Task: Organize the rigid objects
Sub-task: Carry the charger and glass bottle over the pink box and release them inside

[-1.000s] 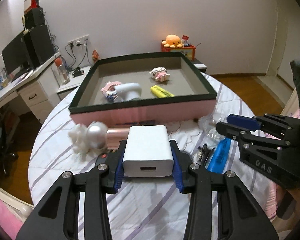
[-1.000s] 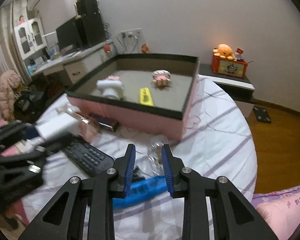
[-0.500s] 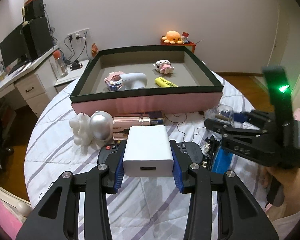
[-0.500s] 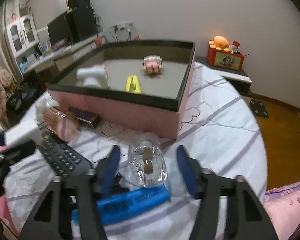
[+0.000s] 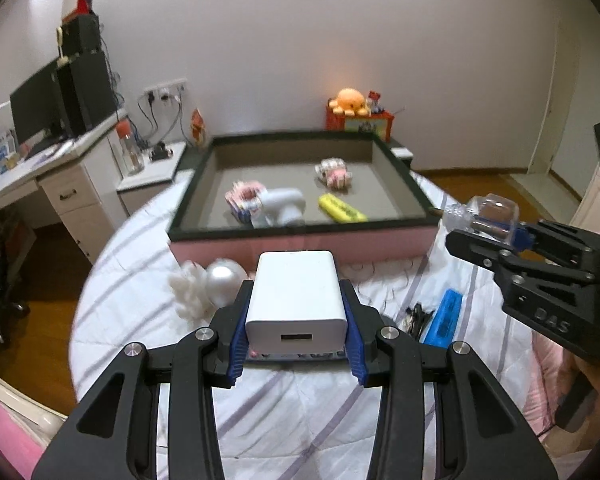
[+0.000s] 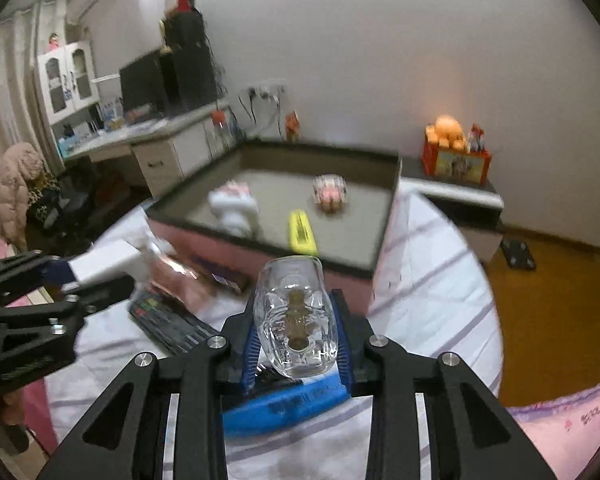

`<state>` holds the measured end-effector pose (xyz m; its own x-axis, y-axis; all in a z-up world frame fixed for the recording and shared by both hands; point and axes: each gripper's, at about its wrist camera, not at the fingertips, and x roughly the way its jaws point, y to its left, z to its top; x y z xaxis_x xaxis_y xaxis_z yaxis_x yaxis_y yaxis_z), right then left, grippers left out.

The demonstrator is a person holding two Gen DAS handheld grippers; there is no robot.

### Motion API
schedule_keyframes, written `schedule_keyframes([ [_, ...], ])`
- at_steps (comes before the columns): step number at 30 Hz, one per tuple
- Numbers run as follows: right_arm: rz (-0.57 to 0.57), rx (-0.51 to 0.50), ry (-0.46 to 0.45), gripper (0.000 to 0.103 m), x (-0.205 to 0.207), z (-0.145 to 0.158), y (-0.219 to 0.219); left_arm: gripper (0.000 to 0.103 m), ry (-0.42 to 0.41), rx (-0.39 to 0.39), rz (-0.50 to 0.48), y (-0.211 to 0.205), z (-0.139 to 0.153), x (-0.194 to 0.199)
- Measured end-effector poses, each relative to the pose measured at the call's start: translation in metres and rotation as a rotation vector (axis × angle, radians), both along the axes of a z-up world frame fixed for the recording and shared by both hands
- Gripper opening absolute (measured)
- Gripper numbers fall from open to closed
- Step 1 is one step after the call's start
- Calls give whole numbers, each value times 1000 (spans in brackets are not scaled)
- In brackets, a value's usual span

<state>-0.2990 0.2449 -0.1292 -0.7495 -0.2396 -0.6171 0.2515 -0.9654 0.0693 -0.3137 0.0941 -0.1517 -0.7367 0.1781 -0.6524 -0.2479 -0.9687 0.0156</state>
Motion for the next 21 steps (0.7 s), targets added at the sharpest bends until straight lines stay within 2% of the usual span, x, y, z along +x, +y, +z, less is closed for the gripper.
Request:
schedule_keyframes([
  [6,31,14,56,32,3,33,-16,41,74,-11,9,-7,32,3],
  [12,50,32,87,32,-9,48,-26,41,117,-46,-3,-8,52,-11],
  [16,54,46,79,32,-28,51,-29,41,122,-57,-19,-6,62,-31],
  [21,43,57,47,32,-62,45,-22,41,91,-60,-66,1,60,-66],
])
